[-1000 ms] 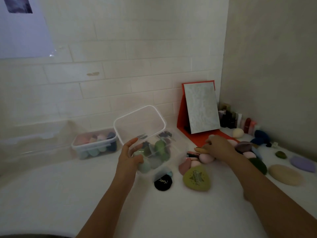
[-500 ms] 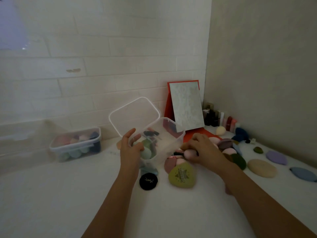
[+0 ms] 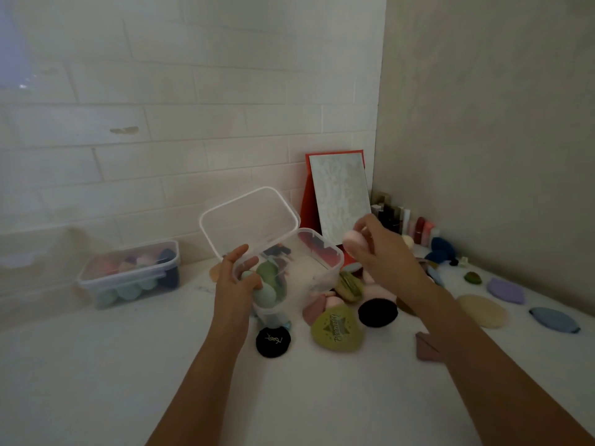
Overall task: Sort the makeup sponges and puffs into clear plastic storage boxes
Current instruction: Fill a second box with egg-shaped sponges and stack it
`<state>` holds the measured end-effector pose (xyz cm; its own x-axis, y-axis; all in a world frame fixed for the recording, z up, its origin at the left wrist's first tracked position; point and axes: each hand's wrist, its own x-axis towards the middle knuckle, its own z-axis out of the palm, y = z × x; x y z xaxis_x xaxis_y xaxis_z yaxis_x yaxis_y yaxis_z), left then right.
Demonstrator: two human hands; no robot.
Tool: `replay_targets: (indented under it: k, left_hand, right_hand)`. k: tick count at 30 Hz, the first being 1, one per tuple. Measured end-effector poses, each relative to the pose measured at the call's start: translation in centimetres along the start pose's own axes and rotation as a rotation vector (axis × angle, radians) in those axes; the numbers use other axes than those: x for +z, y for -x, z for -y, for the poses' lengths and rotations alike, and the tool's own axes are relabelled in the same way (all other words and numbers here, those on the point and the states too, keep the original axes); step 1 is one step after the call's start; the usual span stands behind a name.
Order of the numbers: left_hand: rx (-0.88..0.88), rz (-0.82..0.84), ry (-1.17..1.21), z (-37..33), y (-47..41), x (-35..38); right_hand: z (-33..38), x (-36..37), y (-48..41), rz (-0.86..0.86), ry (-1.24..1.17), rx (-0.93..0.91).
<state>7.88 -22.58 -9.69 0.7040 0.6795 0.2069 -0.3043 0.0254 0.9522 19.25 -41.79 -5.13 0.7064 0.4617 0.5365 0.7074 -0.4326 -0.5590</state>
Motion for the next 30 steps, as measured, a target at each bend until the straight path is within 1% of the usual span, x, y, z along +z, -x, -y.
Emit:
replay_targets:
  k: [2, 3, 5, 7, 8, 12, 15, 17, 18, 21, 23, 25, 28, 30]
  left_hand:
    - [-0.01, -0.001, -0.024, 0.1, 0.0, 0.1]
    - [-0.012, -0.003, -0.029, 0.0, 0.0, 0.1]
    - [-0.005, -0.003, -0.025, -0.1, 0.1, 0.0]
    - [0.006, -0.003, -0.031, -0.3, 0.3, -0.1]
    - [0.012, -0.003, -0.045, -0.3, 0.3, -0.1]
    - [0.031, 0.005, -0.056, -0.4, 0.3, -0.1]
    - [0.031, 0.004, -0.046, -0.4, 0.1, -0.2]
    - [0.04, 0.001, -0.034, -0.4, 0.1, -0.3]
    - [0.044, 0.001, -0.03, -0.4, 0.1, -0.3]
    - [0.064, 0.011, -0.019, -0.5, 0.3, -0.2]
    - [0.074, 0.014, -0.008, -0.6, 0.3, -0.2]
    - [0.079, 0.007, -0.008, -0.7, 0.4, -0.2]
    - [0.088, -0.003, -0.013, -0.8, 0.5, -0.2]
    - [0.084, 0.012, -0.006, -0.7, 0.7, -0.1]
  right_hand:
    - [1.7, -0.2, -0.1, -0.023, -0.085, -0.076]
    - [2.7, -0.1, -0.3, 0.017, -0.099, -0.116]
    - [4.3, 0.7, -0.6, 0.172, -0.116, -0.157]
    - [5.8, 1.9, -1.1, 0.341, -0.126, -0.132]
    - [6.3, 2.4, -1.3, 0.392, -0.102, -0.123]
    - [7.0, 4.1, -2.4, 0.477, 0.046, -0.144]
    - [6.7, 4.3, -2.5, 0.579, -0.004, -0.082]
    - [6.8, 4.0, -2.2, 0.592, -0.029, -0.06]
    - [6.9, 3.8, -2.1, 0.582, 0.0, -0.075]
    - [7.4, 4.0, -1.7, 0.584, 0.16, -0.182]
    - [7.8, 4.5, -1.4, 0.632, 0.241, -0.242]
    - [8.2, 4.9, -1.2, 0.68, 0.254, -0.252]
    - [8.5, 4.7, -1.3, 0.695, 0.234, -0.235]
    - [8.5, 4.4, -1.4, 0.734, 0.204, -0.242]
